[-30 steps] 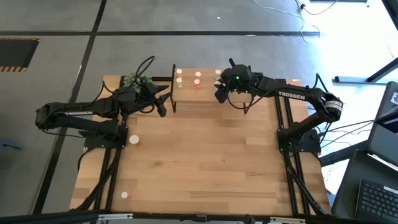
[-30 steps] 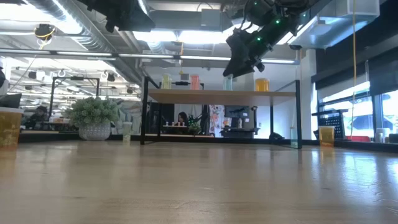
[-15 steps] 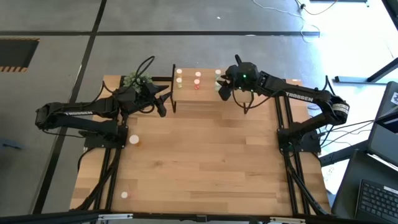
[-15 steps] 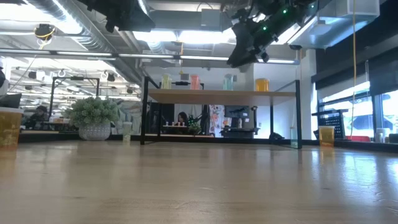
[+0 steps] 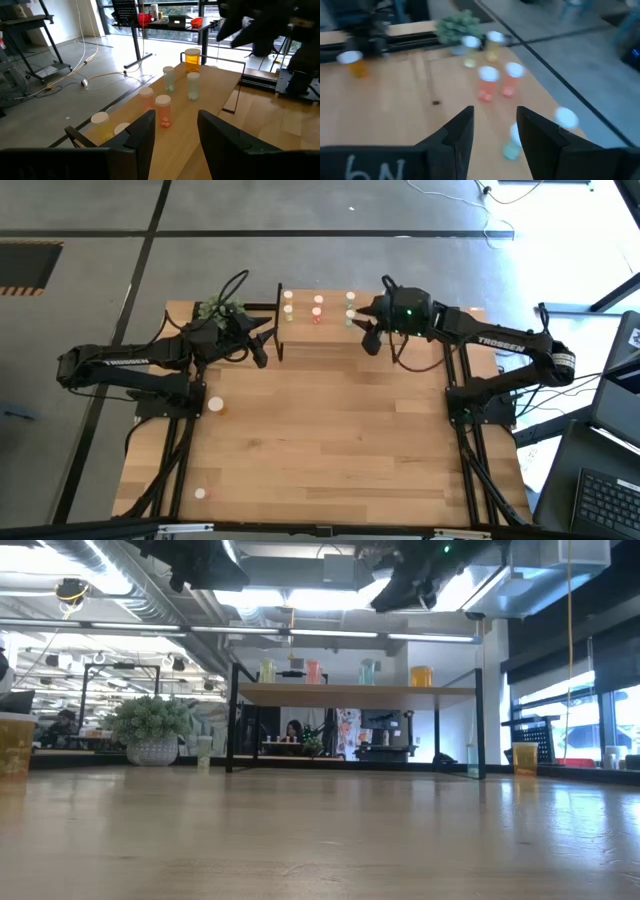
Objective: Pick and place medicine bottles onto shelf by color
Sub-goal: Put the yellow pill bottle on the shelf aligned with the other yellow pill bottles
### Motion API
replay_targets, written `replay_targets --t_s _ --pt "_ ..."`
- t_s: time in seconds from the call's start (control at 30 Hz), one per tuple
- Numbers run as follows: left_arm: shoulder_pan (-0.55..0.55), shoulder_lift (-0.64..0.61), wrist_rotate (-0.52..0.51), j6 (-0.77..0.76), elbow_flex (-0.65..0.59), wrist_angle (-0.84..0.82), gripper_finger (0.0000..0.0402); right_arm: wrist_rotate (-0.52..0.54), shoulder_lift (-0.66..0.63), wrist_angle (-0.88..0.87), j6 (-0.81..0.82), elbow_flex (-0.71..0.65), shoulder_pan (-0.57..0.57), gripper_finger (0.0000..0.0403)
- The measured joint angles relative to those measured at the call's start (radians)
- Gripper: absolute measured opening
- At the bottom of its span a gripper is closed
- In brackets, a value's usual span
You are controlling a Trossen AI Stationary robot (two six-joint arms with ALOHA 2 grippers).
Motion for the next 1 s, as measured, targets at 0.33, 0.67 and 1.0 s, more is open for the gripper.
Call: replay_targets --t_s 0.33,0.67,1.0 --pt "0.000 0.000 0.000 0.000 0.000 0.000 0.0142 -0.045 -0.070 -0.005 0.013 0.000 0.181 0.0152" --pt "0.000 -0.017 0.097 0.000 0.001 0.002 0.0142 0.242 -0.158 -0.068 0.101 0.001 0.317 0.0152" --pt "-0.072 -0.021 0.210 0.062 0.135 -0.230 0.0142 0.291 -0.210 -0.183 0.155 0.001 0.352 0.0152"
